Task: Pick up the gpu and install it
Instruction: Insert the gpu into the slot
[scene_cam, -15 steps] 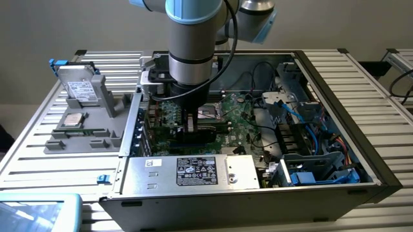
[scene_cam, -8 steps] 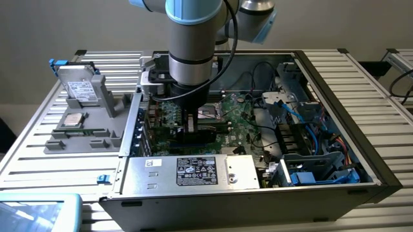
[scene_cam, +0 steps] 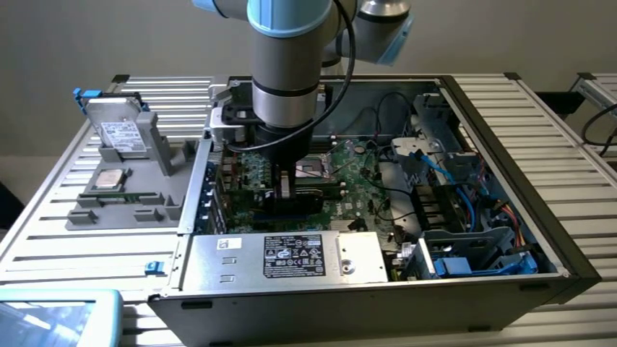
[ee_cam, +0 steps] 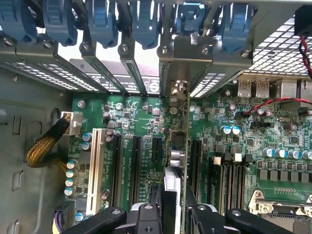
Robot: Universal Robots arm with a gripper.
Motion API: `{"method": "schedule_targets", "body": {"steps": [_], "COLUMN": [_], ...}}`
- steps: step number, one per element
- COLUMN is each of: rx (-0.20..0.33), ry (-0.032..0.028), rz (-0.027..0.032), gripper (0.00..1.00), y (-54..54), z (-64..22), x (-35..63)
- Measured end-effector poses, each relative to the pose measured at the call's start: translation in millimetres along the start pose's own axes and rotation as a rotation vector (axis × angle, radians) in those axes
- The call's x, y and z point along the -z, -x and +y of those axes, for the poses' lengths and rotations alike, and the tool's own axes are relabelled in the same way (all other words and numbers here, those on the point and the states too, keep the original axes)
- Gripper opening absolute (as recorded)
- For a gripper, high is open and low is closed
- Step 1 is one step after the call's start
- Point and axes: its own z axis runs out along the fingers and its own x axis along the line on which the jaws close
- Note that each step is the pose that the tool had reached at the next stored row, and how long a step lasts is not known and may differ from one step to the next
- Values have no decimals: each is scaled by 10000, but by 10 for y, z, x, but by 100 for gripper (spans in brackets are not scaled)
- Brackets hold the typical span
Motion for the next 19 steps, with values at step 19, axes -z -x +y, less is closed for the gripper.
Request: {"method": "schedule_targets", "body": {"steps": [19], "rx": [235], "ry": [-4], "rz": [15], "gripper": [29], "y": [1], "z": [2], "x": [-16]}}
